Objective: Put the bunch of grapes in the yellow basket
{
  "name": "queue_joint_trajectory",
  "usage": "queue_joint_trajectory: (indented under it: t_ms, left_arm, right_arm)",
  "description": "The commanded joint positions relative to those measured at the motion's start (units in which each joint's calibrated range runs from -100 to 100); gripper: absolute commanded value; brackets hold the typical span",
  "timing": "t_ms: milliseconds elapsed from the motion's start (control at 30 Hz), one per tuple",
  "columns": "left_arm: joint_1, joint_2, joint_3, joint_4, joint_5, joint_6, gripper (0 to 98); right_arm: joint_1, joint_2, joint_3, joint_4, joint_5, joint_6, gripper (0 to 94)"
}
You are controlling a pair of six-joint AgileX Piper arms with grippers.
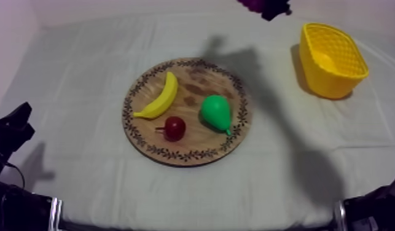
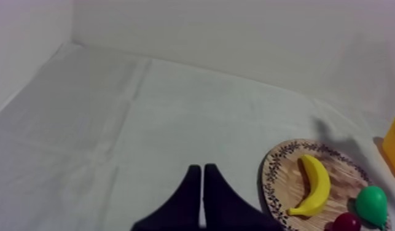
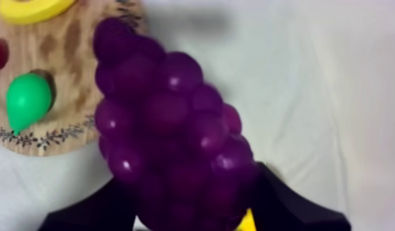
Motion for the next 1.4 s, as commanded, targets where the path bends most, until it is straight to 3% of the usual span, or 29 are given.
queue_joint_trajectory:
  t_ms: [0, 933, 1367]
  left_arm:
    - [0.00, 0.00, -0.02, -0.02, -0.01, 0.01, 0.1]
    - [0.00, 0.00, -0.02, -0.02, -0.01, 0.01, 0.1]
    - [0.00, 0.00, -0.02, -0.02, -0.01, 0.01, 0.1]
  right_arm:
    - [1.62, -2.17, 0.59, -0.04, -0.84, -0.88, 18.3]
    - [18.19, -6.63, 10.20, 1.57, -10.07, -9.95, 17.3]
    - [20.82, -2.91, 19.18, 1.62, -14.99, -13.79, 17.3]
